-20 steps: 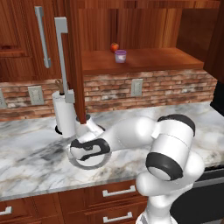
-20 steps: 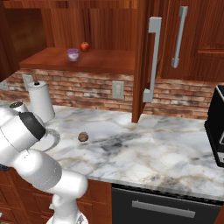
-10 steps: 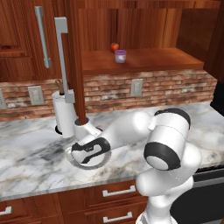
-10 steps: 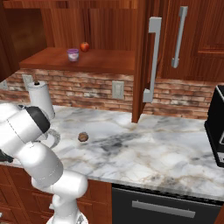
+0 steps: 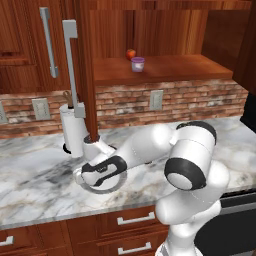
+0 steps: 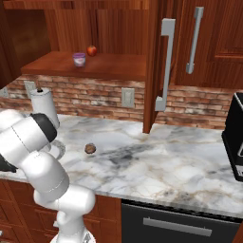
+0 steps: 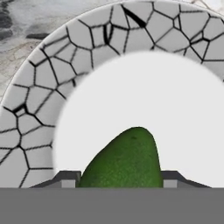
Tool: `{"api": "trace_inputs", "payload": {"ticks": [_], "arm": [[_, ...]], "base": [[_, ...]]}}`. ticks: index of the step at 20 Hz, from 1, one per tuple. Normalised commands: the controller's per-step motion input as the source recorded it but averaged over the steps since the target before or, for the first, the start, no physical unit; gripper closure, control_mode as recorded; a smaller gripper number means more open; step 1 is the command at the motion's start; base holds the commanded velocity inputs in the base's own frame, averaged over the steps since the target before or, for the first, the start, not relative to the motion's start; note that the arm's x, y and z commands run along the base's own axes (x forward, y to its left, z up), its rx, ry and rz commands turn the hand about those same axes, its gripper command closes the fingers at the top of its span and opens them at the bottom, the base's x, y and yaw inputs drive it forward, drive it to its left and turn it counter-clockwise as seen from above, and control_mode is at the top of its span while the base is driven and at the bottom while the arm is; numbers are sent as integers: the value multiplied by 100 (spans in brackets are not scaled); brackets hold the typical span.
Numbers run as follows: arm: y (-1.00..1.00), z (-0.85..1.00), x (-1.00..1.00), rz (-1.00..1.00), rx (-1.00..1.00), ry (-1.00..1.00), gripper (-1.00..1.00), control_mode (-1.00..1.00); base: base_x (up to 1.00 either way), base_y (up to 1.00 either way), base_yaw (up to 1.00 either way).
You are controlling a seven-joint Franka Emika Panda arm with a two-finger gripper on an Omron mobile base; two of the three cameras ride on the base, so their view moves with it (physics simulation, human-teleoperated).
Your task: Pick the avocado and bread from the counter and place them on the plate. Then pick the jam from the cabinet and place it next to the plate. Lastly close the cabinet door.
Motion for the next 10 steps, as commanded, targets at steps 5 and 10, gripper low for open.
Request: {"api": "trace_inputs", "payload": {"ticks": [5, 10], "arm": [[-10, 36, -7, 0, 7, -3, -100, -100], [-1, 53, 0, 3, 8, 0, -100, -100]], "base": [[0, 0, 0], [0, 0, 0]]}}
